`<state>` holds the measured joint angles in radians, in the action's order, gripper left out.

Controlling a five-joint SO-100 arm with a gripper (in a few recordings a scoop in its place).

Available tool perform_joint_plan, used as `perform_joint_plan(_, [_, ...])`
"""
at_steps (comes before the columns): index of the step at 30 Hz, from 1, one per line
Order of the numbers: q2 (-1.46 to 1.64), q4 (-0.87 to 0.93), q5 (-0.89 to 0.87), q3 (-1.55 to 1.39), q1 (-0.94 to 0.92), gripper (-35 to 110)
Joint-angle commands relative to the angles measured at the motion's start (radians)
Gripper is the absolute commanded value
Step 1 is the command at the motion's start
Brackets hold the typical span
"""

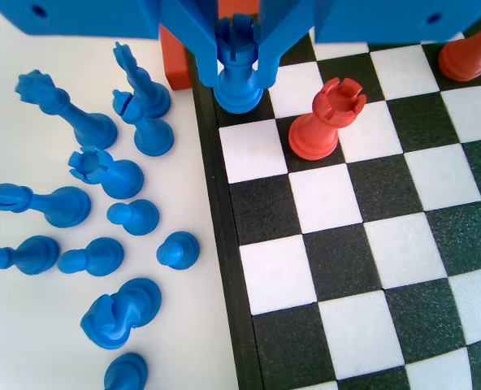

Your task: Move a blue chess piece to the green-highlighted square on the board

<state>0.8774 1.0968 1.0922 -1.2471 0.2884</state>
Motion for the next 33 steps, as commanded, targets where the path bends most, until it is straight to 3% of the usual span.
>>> perform_joint_plan(1, [0.048, 0.002, -0.014, 0.043, 0.005, 10])
perform_joint_plan(15, [0.106, -0.002, -0.011, 0.009, 0.025, 18])
perform_joint_plan(33, [0.353, 0.192, -0.025, -0.018, 0.092, 14])
